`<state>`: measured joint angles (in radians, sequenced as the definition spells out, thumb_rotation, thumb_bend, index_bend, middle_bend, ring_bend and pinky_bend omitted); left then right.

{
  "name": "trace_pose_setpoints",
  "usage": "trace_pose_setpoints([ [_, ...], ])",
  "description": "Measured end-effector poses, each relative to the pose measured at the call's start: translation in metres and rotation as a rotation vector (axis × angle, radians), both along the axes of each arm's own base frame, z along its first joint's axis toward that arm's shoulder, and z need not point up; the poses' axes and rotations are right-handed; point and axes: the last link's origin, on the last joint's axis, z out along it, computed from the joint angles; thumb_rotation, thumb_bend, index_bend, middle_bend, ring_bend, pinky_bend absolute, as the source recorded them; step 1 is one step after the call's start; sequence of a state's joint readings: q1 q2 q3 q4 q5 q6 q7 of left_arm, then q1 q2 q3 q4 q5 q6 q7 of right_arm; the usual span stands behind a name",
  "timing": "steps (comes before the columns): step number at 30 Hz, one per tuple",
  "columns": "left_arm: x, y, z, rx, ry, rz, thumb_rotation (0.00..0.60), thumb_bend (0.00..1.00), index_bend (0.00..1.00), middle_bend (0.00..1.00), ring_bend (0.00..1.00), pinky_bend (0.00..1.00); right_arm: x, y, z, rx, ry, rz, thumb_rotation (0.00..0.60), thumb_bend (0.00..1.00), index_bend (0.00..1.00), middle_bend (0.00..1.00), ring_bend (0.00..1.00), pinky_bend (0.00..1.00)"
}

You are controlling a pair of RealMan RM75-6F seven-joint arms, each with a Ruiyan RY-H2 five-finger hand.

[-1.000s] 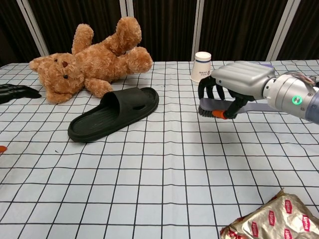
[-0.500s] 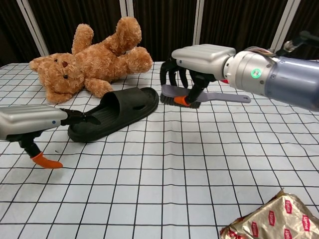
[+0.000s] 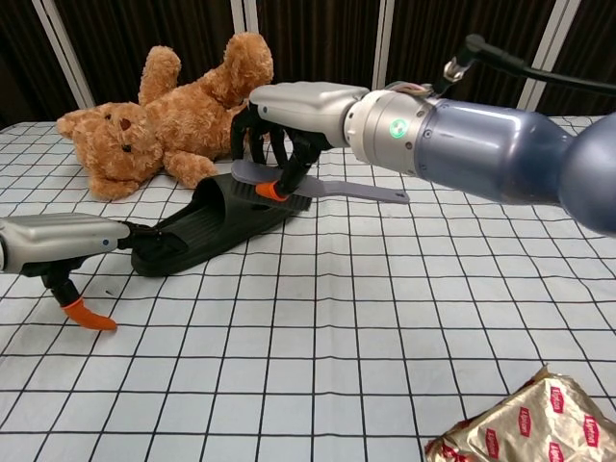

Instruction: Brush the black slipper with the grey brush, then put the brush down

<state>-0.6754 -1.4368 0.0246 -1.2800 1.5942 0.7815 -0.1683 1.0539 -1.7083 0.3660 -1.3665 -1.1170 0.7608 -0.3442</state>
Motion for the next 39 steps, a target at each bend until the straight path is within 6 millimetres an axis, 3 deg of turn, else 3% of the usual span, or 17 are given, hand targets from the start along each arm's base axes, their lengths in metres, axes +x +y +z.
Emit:
trace_pose_setpoints([
  [9,-0.007,0.001,-0.001,-0.026,0.004,0.023,0.582,0.30,0.05,0.05,0.06,0.07,0.036,-0.001,-0.020,0.051,-0.122,-0.030,0.600,0.46,0.79,0.67,0.57,0.54],
  [14,-0.008,0.000,0.000,-0.027,-0.003,0.022,0.581,0.30,0.05,0.05,0.06,0.07,0.040,-0.008,-0.033,0.053,-0.159,-0.060,0.600,0.46,0.79,0.67,0.58,0.54],
  [28,-0.016,0.001,0.004,-0.023,0.001,0.046,0.582,0.30,0.05,0.05,0.06,0.07,0.012,-0.040,-0.064,0.033,-0.154,-0.159,0.600,0.46,0.79,0.67,0.58,0.54],
  [39,-0.021,0.004,0.005,-0.008,0.014,0.060,0.578,0.30,0.05,0.05,0.06,0.07,-0.020,-0.055,-0.067,-0.004,-0.084,-0.184,0.600,0.46,0.79,0.67,0.58,0.54],
])
